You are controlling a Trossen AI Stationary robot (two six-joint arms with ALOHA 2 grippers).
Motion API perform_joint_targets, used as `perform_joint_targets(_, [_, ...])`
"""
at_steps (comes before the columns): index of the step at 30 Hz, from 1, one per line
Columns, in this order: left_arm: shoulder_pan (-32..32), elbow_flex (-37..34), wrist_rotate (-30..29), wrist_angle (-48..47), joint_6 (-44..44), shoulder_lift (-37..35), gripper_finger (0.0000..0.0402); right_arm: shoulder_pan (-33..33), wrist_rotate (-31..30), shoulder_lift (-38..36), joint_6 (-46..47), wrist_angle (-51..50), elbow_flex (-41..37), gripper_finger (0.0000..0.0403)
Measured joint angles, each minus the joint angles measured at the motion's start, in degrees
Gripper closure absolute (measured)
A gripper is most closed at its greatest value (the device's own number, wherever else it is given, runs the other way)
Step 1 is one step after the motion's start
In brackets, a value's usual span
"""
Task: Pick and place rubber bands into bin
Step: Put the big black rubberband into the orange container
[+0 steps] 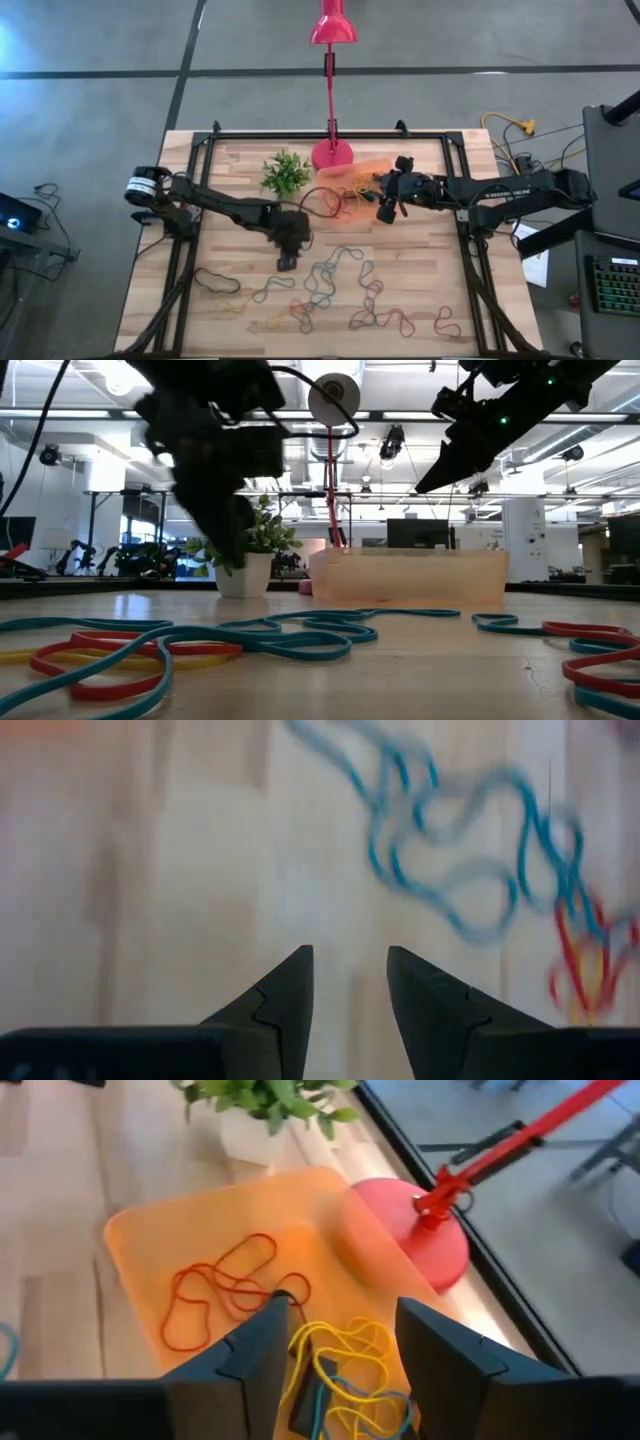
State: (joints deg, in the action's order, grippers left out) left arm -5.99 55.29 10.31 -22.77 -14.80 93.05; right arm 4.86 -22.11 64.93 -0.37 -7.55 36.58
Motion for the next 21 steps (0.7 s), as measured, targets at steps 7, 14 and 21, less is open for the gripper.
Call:
perform_joint_targets(7, [-6.5,0.0,-0.1,-9.0,-7.2,-5.4,0.0288,0.0,9.7,0.0,-4.2,0.9,-0.1,0.0225])
perform_joint_targets(14, [-13.5,-0.9,-3.2,-19.9,-14.9,-11.9,0.0288,-1.3,28.9,0.0,-5.6,1.1,-0.4,0.0225])
perform_joint_targets(21, [-18.9,-3.1,-4.0,-27.0,-20.6,-13.4,0.0288,-7.5,35.7,0.0,-2.5,1.3,-1.7,0.0231])
